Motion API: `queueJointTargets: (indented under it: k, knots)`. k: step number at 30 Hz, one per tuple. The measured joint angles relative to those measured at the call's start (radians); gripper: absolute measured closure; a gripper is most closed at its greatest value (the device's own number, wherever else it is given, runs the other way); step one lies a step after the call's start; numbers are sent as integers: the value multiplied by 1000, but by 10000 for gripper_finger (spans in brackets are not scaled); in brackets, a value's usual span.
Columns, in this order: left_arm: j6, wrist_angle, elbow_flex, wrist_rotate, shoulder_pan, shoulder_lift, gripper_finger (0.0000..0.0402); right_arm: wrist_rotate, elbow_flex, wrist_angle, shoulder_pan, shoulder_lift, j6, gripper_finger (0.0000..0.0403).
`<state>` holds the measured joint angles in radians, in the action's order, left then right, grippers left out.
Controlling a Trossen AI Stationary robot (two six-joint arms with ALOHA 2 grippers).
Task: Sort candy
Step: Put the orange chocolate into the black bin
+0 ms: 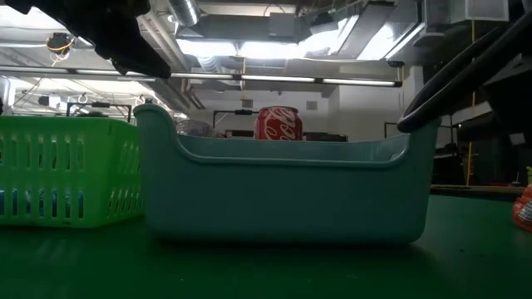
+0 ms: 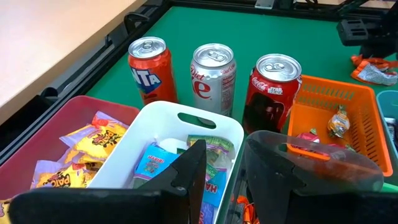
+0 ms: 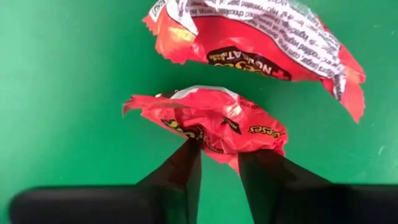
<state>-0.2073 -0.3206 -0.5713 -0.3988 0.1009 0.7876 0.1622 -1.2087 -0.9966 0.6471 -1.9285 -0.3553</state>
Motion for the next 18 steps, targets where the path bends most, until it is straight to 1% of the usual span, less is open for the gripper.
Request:
queueJointTargets:
  k: [6, 9, 11, 15, 18]
  knots:
    - [0, 0, 0, 0, 0, 0, 301, 9, 0, -1, 0, -2, 0, 368]
    - [0, 0, 0, 0, 0, 0, 301, 14, -6, -5, 0, -2, -4, 393]
    - [0, 0, 0, 0, 0, 0, 301, 14, -20, -21, 0, -4, -5, 396]
    - [0, 0, 0, 0, 0, 0, 301, 17, -60, -64, 1, -10, -7, 388]
    - [0, 0, 0, 0, 0, 0, 301, 20, -95, -103, 2, -10, -7, 389]
